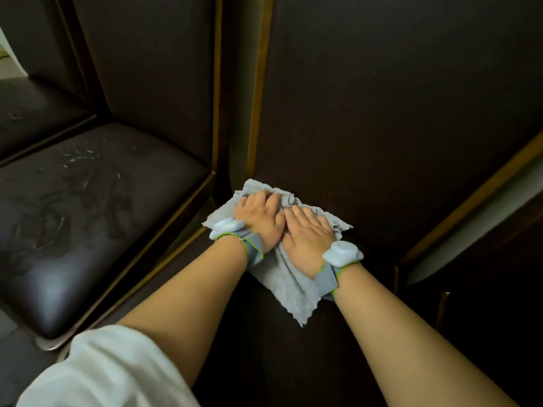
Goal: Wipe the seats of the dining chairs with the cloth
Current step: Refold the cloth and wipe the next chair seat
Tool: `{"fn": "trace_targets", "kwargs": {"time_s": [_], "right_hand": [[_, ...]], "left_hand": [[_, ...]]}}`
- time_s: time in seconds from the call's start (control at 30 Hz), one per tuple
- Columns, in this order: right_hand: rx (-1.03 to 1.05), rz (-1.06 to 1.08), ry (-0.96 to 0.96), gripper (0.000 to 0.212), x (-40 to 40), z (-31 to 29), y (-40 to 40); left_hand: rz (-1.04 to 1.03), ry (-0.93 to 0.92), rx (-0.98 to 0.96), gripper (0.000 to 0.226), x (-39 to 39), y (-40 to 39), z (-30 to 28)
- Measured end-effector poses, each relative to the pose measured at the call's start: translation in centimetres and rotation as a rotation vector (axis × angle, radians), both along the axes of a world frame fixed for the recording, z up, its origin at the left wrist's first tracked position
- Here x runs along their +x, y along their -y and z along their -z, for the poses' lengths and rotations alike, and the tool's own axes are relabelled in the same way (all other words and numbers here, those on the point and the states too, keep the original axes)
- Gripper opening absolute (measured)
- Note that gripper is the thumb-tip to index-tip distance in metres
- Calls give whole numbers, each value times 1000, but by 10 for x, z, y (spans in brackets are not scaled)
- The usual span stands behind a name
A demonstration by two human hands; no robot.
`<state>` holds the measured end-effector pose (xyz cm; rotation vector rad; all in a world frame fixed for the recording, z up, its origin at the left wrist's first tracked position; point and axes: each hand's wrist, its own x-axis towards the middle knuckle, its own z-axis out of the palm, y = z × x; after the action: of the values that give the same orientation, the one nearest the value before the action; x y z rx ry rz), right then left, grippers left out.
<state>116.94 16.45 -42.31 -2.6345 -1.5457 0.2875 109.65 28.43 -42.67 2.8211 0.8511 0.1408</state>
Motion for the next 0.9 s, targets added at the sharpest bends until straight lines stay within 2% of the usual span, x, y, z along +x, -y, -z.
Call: {"fn": "trace_targets", "kwargs": {"time_s": [0.13,0.2,0.27,0.4,0.57,0.67,0.73,0.9], "right_hand": [[77,-26,81,60,-6,-3,-21],[66,-67,86,66,-8,-3,-34],[47,-87,99,60,-7,-4,-50],[-59,-108,79,55,-6,-10,-78],[-189,-283,80,52,-20,-26,-96],[-255,-463,64,45,-66,-34,-106],[-207,-520,56,40,-99,-30,-102],[-33,-533,32,47,-154,-14,-72]], "left_hand": [[-71,38,-109,48,-2,-19,-1],[-148,25,-227,49,-9,-34,-1],[-198,7,-347,52,-20,-49,-1],[-146,23,-462,53,-64,-59,-1],[-226,-15,-380,54,-124,-37,-5],[-329,-97,-267,55,-154,-19,-12],[-368,-137,-224,56,-178,-10,-14],[-451,-141,-157,95,-243,14,-15]]}}
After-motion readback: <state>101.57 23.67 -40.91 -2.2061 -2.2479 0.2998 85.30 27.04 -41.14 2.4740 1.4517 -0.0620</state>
